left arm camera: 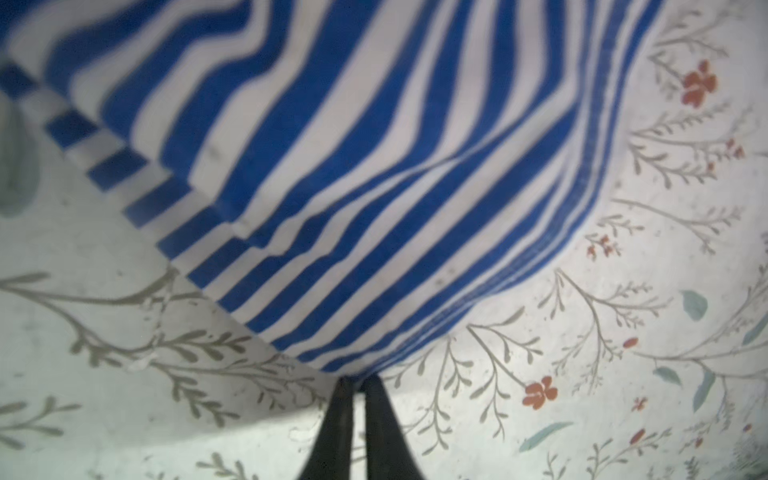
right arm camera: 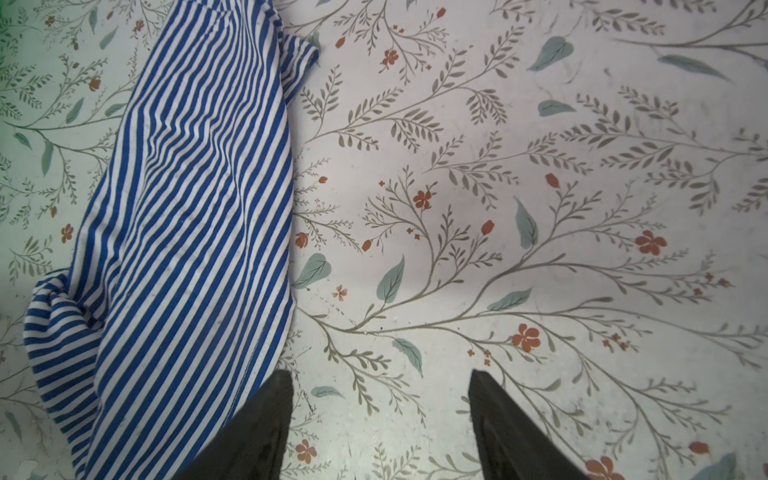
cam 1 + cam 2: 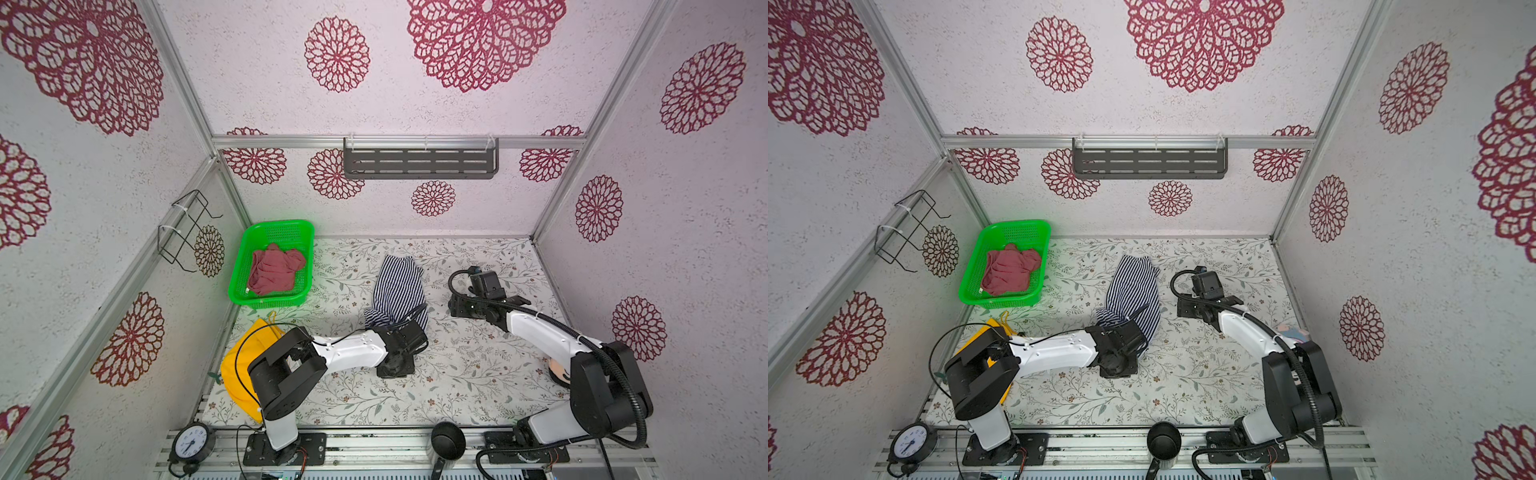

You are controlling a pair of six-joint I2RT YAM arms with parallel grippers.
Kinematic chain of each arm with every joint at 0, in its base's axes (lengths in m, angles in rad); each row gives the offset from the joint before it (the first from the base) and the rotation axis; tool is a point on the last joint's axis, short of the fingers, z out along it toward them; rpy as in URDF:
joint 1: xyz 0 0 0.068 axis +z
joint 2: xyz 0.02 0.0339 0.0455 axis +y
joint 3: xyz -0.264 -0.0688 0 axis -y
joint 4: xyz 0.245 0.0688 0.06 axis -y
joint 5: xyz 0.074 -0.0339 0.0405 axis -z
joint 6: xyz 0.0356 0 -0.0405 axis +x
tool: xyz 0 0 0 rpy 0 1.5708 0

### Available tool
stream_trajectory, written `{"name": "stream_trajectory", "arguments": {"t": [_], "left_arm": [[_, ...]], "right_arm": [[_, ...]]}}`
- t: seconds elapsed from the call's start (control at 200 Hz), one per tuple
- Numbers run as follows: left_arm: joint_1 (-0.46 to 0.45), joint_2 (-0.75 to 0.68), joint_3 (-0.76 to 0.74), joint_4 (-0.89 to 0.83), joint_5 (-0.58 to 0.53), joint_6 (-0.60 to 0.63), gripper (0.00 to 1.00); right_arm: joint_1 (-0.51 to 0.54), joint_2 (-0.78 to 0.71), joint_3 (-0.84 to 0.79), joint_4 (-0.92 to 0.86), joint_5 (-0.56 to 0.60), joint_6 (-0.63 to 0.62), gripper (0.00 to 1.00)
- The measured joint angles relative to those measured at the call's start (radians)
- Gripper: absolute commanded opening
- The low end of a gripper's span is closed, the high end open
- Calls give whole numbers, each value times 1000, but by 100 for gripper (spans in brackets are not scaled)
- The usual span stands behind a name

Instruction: Fold and stack the tank tops

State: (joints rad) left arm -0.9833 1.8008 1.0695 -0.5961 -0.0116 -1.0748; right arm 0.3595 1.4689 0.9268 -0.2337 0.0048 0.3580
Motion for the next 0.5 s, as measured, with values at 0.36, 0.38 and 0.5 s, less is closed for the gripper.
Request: {"name": "stream_trajectory", "arguments": {"t": [0.36, 0.38, 0.5], "left_arm": [[102, -226, -186, -67, -74, 8, 0], [112, -248, -199, -76, -82, 8, 0], [182, -376, -285, -99, -110, 8, 0]], "right_arm": [[2, -3, -2, 2, -9, 2, 67], [4, -3, -3, 3, -10, 2, 66], [21, 13, -4, 14, -16, 10, 58]]}}
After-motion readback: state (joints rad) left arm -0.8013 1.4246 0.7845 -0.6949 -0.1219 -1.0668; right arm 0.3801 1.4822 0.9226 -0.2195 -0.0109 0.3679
